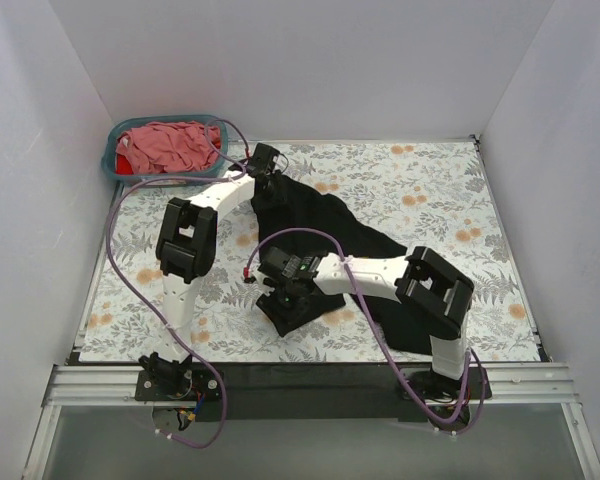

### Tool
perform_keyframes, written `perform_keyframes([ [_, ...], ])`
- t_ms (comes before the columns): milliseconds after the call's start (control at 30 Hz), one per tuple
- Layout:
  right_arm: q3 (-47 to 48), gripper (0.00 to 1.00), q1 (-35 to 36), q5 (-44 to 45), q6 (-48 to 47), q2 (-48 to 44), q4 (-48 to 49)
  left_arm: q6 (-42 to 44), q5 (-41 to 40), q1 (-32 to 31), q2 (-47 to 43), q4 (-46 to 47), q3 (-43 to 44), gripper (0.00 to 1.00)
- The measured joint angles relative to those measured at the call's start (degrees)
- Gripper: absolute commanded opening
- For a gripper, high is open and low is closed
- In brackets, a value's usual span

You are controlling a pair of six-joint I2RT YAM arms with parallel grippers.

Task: Fold and stack the t-shirts
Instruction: Flatten the tshirt out

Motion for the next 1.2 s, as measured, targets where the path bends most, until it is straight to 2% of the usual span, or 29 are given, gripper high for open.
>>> perform_keyframes([
  [33, 0.98, 0.50, 0.26, -0.37, -0.09, 0.50, -0.04, 0.48, -0.11, 0.33, 0.52, 0.02, 1.07, 0.55],
  [167, 1.66, 0.55, 0.07, -0.02, 0.52, -1.03, -0.85, 1.57, -0.31, 2.29, 0.17, 0.09, 1.84, 0.67],
  [233, -0.33, 0.56, -0.72, 1.16, 1.31, -4.39, -1.07, 1.77, -0.24, 3.02, -1.92, 0.46, 0.09, 0.68],
  [300, -4.00, 0.58, -2.54, 2.78, 2.75, -10.40, -1.66, 1.64, -0.22, 3.65, -6.49, 0.59, -4.09, 0.68],
  [433, -10.95, 0.61, -8.85, 7.37, 5.62, -24.09, -3.10, 0.72, -0.17, 3.08, -21.09, -0.48, -14.91, 0.68],
  [533, -14.64, 0.71, -12.70, 11.98, 7.17, -32.57, -2.95, -1.22, -0.50, 0.42, -33.92, -2.10, -22.95, 0.68],
  [567, -16.04, 0.83, -13.31, 13.46, 7.41, -35.19, -2.97, -2.08, -0.76, -1.11, -37.86, -2.21, -25.70, 0.68],
  [667, -19.52, 0.98, -14.43, 17.77, 8.94, -41.40, -3.56, -5.20, -1.22, -8.02, -47.08, -3.34, -34.34, 0.68],
  [700, -20.28, 0.98, -14.75, 18.82, 9.18, -42.64, -3.58, -6.47, -1.05, -10.40, -48.78, -4.33, -37.03, 0.68],
  [800, -22.56, 0.98, -17.00, 21.81, 10.82, -46.64, -4.13, -10.78, 0.20, -17.97, -49.86, -7.39, -43.71, 0.68],
  [900, -24.15, 0.98, -19.32, 24.09, 12.22, -50.05, -4.31, -15.17, 0.15, -22.56, -48.70, -10.97, -47.93, 0.65],
  [1067, -26.38, 0.97, -20.11, 25.53, 13.14, -52.41, -4.52, -20.50, -1.62, -25.40, -46.25, -13.64, -48.70, 0.50],
  [1200, -27.91, 0.97, -20.13, 25.55, 13.11, -52.41, -4.66, -22.73, -3.34, -26.27, -43.23, -14.12, -48.17, 0.49],
])
